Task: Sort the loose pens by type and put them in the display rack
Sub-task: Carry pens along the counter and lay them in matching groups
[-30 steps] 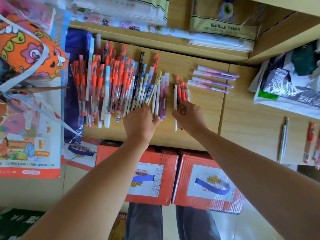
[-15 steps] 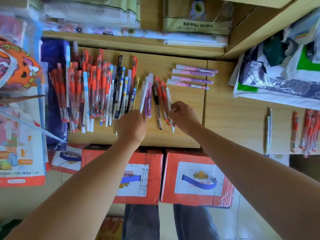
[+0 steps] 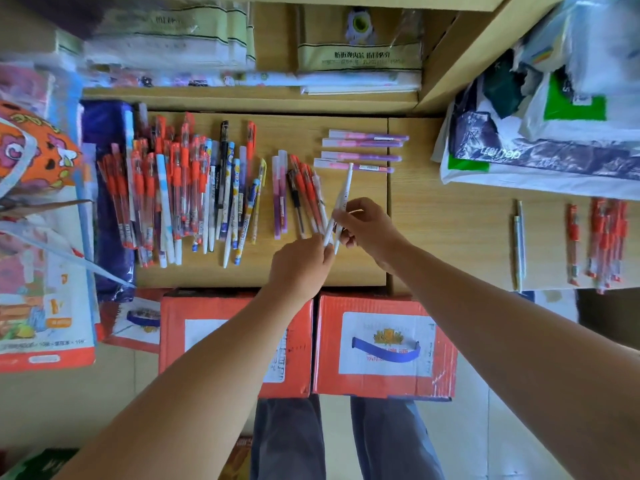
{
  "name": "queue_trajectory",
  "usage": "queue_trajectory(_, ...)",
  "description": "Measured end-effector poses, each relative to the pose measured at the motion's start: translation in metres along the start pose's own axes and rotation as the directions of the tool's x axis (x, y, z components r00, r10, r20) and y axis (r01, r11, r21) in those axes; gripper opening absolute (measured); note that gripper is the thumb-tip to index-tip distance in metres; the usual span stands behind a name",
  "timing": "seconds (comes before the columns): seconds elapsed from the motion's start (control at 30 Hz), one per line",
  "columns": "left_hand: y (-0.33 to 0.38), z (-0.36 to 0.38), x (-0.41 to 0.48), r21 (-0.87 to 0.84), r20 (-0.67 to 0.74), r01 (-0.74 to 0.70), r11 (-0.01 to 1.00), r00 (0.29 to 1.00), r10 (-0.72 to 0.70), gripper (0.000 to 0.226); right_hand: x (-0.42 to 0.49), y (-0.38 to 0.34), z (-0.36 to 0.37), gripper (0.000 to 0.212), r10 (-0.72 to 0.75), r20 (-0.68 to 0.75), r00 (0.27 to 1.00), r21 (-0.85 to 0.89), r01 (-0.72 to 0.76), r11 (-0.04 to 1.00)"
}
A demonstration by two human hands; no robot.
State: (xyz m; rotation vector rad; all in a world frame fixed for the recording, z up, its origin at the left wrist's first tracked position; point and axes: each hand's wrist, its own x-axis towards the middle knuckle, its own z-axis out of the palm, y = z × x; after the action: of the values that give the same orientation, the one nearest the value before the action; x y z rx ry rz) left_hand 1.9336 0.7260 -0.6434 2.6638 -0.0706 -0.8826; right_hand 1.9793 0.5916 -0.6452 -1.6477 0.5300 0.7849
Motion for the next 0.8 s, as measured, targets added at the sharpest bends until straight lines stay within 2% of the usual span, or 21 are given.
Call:
queue_trajectory(0.13,0.02,0.007,-0.005,0.094,-0.015,-0.059,0.994,0.998,0.061,0.032,-0.01,0.012,-0.024,0.029,0.046,-0.013,0.999,0.115,-0.044,0.992)
queue_trajectory(0.27,0.044,0.011,-0.008,0.223,-0.014,-0.147,0.964,0.988,0.154,0.028,-0.019,0.02,-0.048,0.015,0.062,0.09,0.994,0.141,-0.074,0.987)
queue_trajectory(0.4,0.08,0.014,-0.002,0.074,0.163,-0.224,0.972,0.964,0.21,0.031,-0.029,0.029,-0.084,0.017,0.075,0.118,0.99,0.123,-0.09,0.988)
queue_trajectory(0.5,0.105,0.019,0.006,-0.044,0.182,-0.223,0.974,0.957,0.228,0.045,-0.031,0.035,-0.12,0.02,0.088,0.023,0.996,-0.093,-0.085,0.992)
queue_trajectory(0.63,0.123,0.04,0.024,0.149,0.014,-0.364,0.919,0.93,0.366,0.046,-0.029,0.053,-0.172,0.023,0.058,-0.183,0.981,-0.483,-0.141,0.864)
queue_trajectory(0.7,0.131,0.052,0.034,0.184,0.025,-0.394,0.901,0.918,0.396,0.056,-0.027,0.061,-0.189,0.025,0.031,-0.241,0.97,-0.595,-0.173,0.785)
queue_trajectory(0.8,0.14,0.068,0.046,0.243,0.099,-0.382,0.892,0.924,0.369,0.071,-0.019,0.072,-0.199,0.025,-0.023,-0.276,0.961,-0.705,-0.187,0.684)
